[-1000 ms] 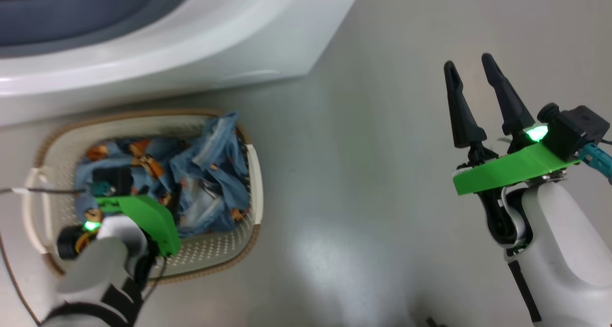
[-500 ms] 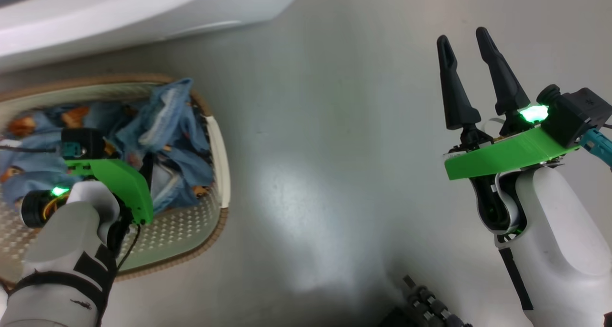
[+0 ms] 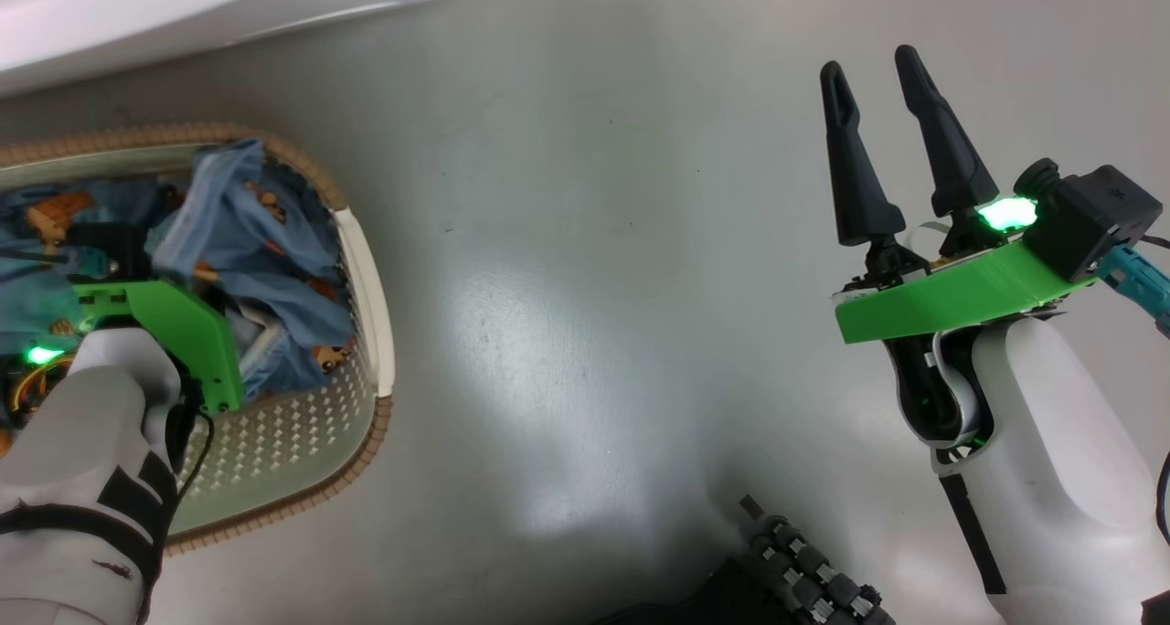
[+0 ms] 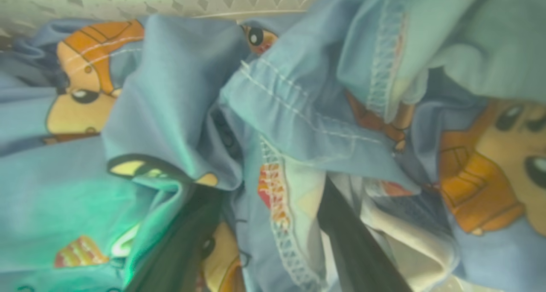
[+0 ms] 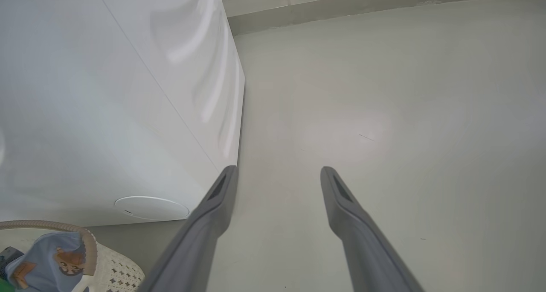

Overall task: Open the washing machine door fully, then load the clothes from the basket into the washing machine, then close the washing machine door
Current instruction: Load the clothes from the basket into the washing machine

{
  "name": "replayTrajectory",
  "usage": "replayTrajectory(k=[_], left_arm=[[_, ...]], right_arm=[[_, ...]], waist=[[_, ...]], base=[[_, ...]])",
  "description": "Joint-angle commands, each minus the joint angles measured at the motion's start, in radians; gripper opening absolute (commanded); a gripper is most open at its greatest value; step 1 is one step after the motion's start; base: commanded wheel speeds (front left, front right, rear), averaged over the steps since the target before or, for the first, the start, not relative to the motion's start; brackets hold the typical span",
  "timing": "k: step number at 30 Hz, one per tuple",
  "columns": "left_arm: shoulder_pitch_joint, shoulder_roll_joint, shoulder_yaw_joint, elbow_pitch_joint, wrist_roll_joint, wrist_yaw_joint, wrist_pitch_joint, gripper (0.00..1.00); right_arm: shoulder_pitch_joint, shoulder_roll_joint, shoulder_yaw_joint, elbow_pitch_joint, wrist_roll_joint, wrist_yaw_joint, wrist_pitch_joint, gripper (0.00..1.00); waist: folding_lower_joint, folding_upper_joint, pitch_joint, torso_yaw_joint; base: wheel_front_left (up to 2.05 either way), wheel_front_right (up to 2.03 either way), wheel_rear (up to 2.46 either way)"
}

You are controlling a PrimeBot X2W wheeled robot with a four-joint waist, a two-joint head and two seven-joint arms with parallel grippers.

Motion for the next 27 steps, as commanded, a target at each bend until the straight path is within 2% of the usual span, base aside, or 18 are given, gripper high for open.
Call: replayTrajectory(k=[1,2,14,27], left_arm=[[0.011,0.037,0.016,-0.003,-0.003,0.006,0.003,0.37],[0.012,0.038,0.018,-0.003,-0.006,0.003,-0.001,0.00],[0.057,0.031,0.040,-0.003,-0.045,-0.023,-0.083,0.00],[0.152,-0.034,0.058,-0.003,-0.089,-0.110,-0.255,0.00]], right_arm=[[0.024,0.007,0.023,-0.014,-0.008,0.005,-0.008,1.00],[0.022,0.008,0.024,-0.012,-0.008,0.005,-0.008,1.00],[0.019,0.010,0.023,-0.001,-0.007,0.005,-0.008,1.00],[0.043,-0.015,0.015,0.039,0.009,0.005,-0.008,1.00]], waist=[[0.0000,0.0000,-0.001,-0.004],[0.0000,0.0000,-0.002,-0.005],[0.0000,0.0000,-0.071,0.007],[0.0000,0.0000,-0.270,0.083]], base=[[0.00,0.00,0.00],[0.00,0.00,0.00],[0.00,0.00,0.00],[0.00,0.00,0.00]])
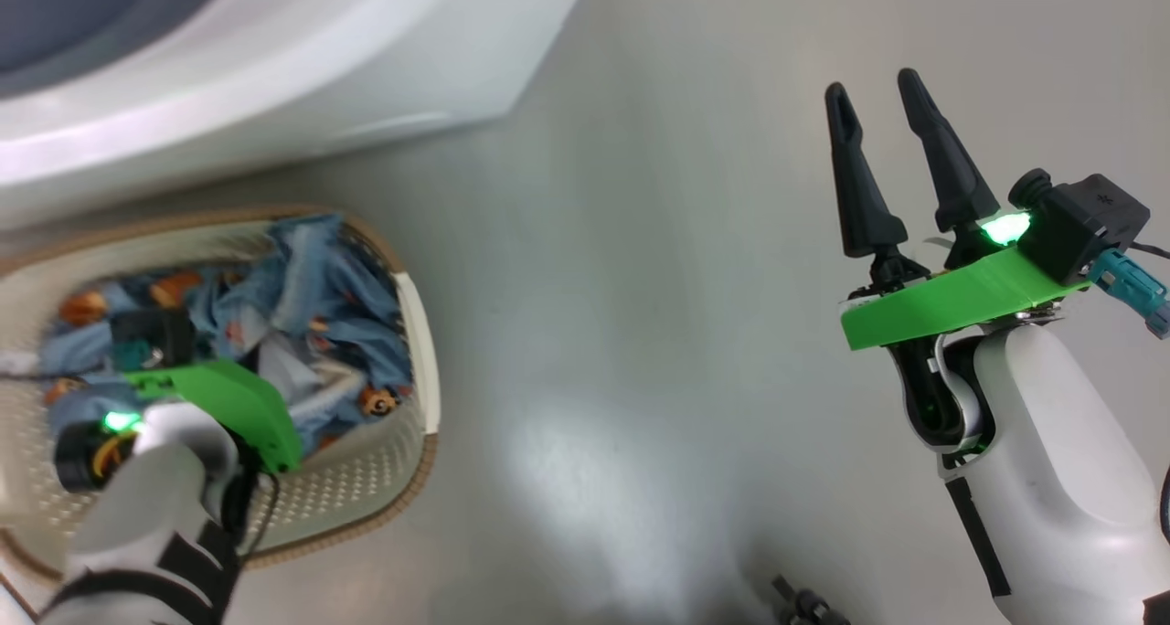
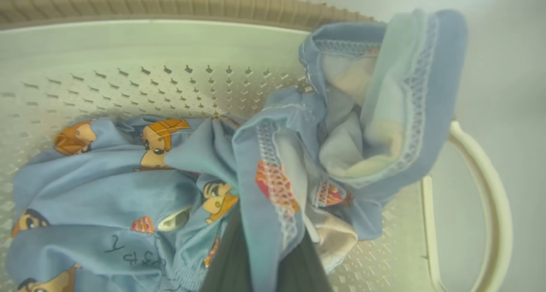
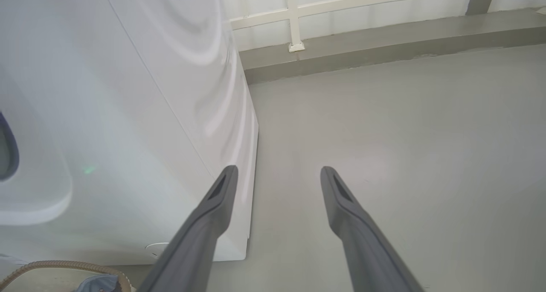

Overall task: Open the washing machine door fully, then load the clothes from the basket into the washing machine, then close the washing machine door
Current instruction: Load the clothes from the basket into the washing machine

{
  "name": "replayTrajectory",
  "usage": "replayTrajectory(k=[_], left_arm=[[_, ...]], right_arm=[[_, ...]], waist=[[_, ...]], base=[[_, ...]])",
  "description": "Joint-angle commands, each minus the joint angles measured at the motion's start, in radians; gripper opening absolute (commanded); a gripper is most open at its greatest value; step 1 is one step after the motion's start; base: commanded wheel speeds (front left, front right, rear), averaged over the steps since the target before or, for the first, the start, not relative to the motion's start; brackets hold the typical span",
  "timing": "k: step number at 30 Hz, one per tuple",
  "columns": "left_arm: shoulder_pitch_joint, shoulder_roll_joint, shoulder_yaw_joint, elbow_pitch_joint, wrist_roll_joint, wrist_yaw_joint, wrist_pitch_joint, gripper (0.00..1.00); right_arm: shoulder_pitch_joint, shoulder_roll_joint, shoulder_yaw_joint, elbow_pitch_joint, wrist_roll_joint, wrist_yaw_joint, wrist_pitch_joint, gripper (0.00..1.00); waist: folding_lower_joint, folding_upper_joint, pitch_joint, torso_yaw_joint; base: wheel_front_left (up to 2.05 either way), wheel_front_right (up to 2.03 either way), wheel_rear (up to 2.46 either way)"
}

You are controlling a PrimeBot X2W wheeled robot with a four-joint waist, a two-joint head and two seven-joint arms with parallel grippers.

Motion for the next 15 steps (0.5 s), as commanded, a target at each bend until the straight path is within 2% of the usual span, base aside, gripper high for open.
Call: replayTrajectory(k=[1,10,15], left_arm=[[0.041,0.019,0.029,-0.005,-0.014,-0.008,-0.024,0.00],[0.142,-0.013,0.062,-0.071,-0.039,-0.041,-0.081,0.00],[0.216,-0.011,0.111,-0.206,-0.020,-0.030,-0.082,0.00]], right_arm=[[0.044,-0.009,0.016,-0.012,0.008,0.005,-0.008,1.00],[0.083,-0.038,0.021,0.030,0.017,0.005,-0.008,1.00],[0.117,-0.055,0.020,0.051,0.027,0.005,-0.008,1.00]], waist=[[0.0000,0.0000,-0.087,0.049],[0.0000,0.0000,-0.253,0.100],[0.0000,0.0000,-0.343,0.134]], base=[[0.00,0.00,0.00],[0.00,0.00,0.00],[0.00,0.00,0.00]])
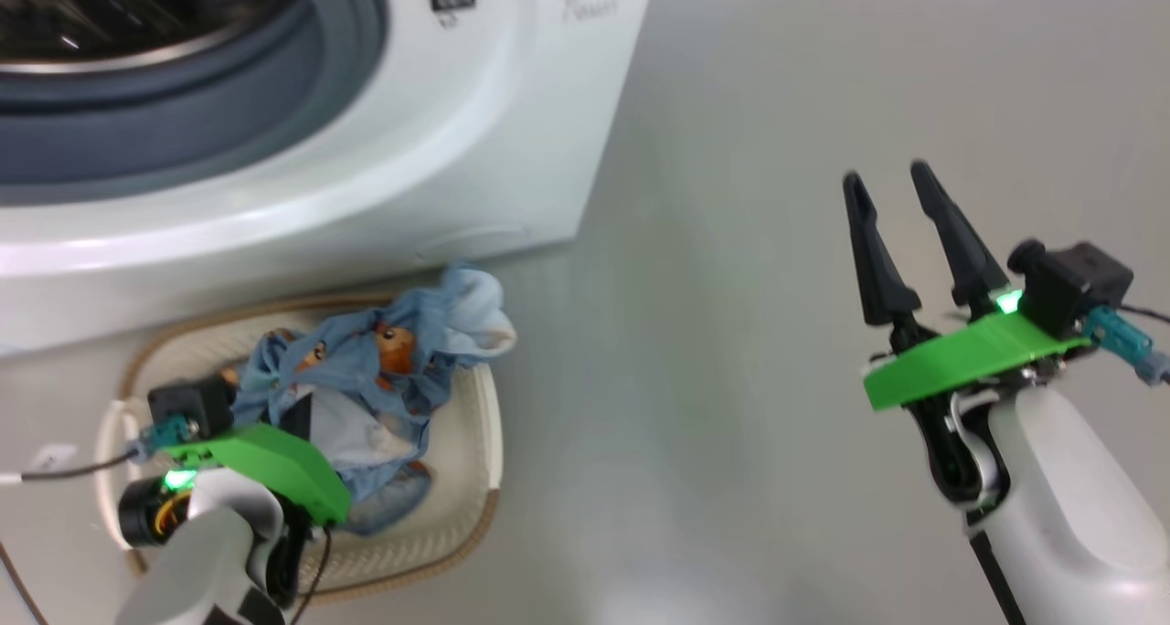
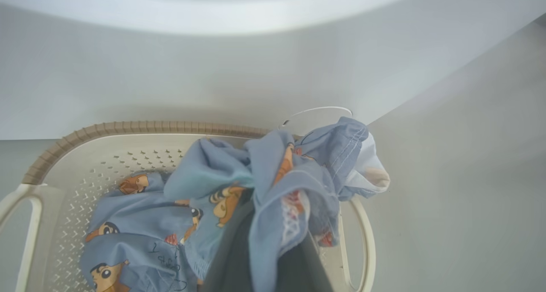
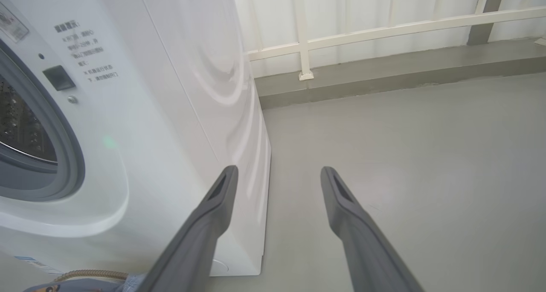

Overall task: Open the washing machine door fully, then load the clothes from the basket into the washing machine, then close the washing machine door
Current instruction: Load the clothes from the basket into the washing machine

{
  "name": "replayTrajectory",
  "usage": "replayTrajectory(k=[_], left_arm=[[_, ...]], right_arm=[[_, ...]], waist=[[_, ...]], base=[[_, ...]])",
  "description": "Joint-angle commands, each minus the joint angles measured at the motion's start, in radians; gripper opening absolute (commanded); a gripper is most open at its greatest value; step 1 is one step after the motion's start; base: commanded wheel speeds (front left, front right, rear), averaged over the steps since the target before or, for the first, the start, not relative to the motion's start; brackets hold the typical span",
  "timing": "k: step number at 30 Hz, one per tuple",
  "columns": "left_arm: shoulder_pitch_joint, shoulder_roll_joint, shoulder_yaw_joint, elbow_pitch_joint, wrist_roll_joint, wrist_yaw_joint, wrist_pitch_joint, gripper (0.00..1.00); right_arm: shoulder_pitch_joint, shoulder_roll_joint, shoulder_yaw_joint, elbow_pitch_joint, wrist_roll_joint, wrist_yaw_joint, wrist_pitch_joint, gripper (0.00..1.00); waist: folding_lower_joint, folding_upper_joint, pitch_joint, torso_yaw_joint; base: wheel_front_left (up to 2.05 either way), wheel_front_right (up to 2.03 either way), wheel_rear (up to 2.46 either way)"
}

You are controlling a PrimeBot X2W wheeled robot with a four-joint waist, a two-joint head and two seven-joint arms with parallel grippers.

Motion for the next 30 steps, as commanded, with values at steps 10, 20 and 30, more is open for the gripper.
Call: replayTrajectory(k=[10,20,30], left_arm=[[0.196,0.009,0.131,-0.270,0.061,0.030,-0.014,0.00],[0.323,-0.007,0.199,-0.509,0.105,0.065,-0.014,0.00],[0.410,0.013,0.196,-0.769,0.137,0.130,0.007,0.00]], right_arm=[[0.107,-0.033,0.021,0.014,0.039,0.005,-0.008,1.00],[0.165,-0.044,0.030,0.024,0.059,0.005,-0.008,1.00],[0.204,-0.056,0.028,0.024,0.073,0.005,-0.008,1.00]], waist=[[0.0000,0.0000,-0.258,0.107],[0.0000,0.0000,-0.352,0.134],[0.0000,0.0000,-0.416,0.149]], base=[[0.00,0.00,0.00],[0.00,0.00,0.00],[0.00,0.00,0.00]])
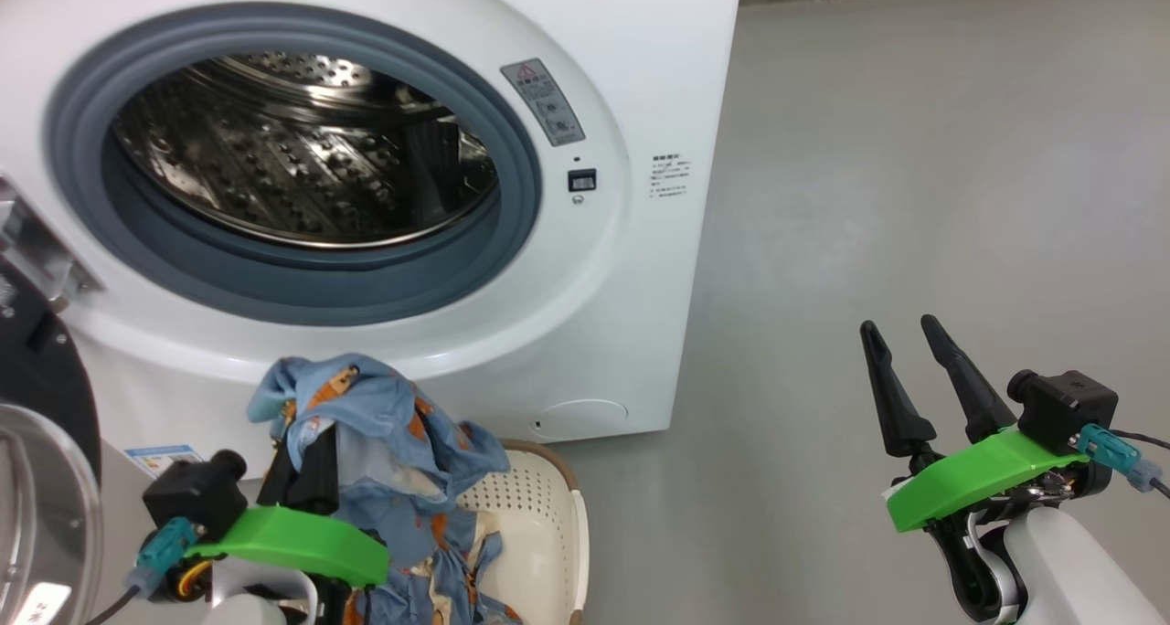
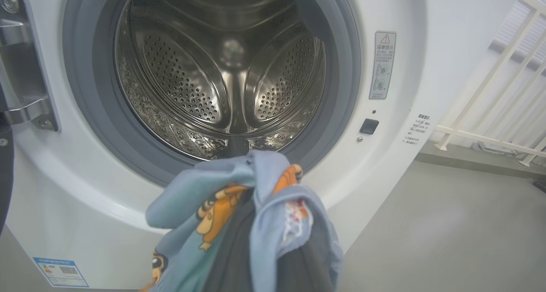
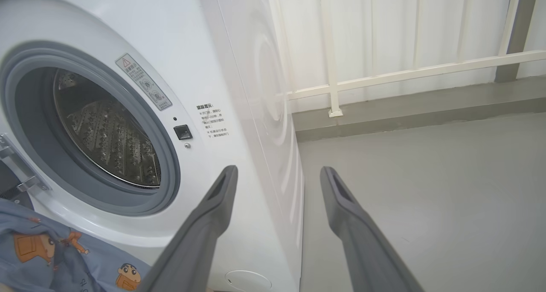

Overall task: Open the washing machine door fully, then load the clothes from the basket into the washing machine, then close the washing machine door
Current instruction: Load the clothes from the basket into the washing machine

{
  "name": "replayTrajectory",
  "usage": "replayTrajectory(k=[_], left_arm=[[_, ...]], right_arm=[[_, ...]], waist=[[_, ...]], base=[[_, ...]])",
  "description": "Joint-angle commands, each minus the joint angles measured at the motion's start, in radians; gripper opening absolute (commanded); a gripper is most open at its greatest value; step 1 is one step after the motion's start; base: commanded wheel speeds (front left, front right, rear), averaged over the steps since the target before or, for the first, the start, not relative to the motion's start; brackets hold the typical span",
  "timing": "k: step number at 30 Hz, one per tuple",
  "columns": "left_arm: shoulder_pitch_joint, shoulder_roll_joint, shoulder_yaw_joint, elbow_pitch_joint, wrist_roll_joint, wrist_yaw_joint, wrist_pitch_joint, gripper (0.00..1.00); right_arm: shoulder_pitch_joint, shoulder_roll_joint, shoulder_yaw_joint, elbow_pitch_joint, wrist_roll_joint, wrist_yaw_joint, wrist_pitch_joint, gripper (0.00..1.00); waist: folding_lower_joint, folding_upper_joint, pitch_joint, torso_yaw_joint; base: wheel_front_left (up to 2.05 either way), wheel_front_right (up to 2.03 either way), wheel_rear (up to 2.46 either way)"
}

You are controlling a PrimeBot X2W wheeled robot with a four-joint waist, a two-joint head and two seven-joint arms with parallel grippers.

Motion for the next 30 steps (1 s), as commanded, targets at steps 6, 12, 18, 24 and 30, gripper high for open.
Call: replayTrajectory(k=[6,12,18,24,30], left_arm=[[0.027,0.040,0.033,-0.149,0.006,0.045,0.036,0.00],[0.033,0.051,0.041,-0.203,0.004,0.065,0.048,0.00],[-0.017,0.060,0.034,-0.218,0.018,0.068,0.059,0.00],[-0.122,0.072,0.029,-0.162,0.032,0.063,0.078,0.00],[-0.221,0.086,0.027,-0.059,0.046,0.046,0.075,0.00]], right_arm=[[0.003,-0.007,0.017,-0.023,0.019,0.005,-0.008,1.00],[-0.007,-0.012,0.026,-0.024,0.024,0.005,-0.008,1.00],[-0.013,-0.020,0.030,-0.025,0.026,0.005,-0.008,1.00],[-0.032,-0.020,0.043,-0.032,0.025,0.005,-0.008,1.00],[-0.051,-0.020,0.053,-0.042,0.024,0.005,-0.008,1.00]], waist=[[0.0000,0.0000,-0.018,0.011],[0.0000,0.0000,-0.012,0.006],[0.0000,0.0000,0.002,0.010],[0.0000,0.0000,0.034,-0.001],[0.0000,0.0000,0.085,-0.027]], base=[[0.00,0.00,0.00],[0.00,0.00,0.00],[0.00,0.00,0.00],[0.00,0.00,0.00],[0.00,0.00,0.00]])
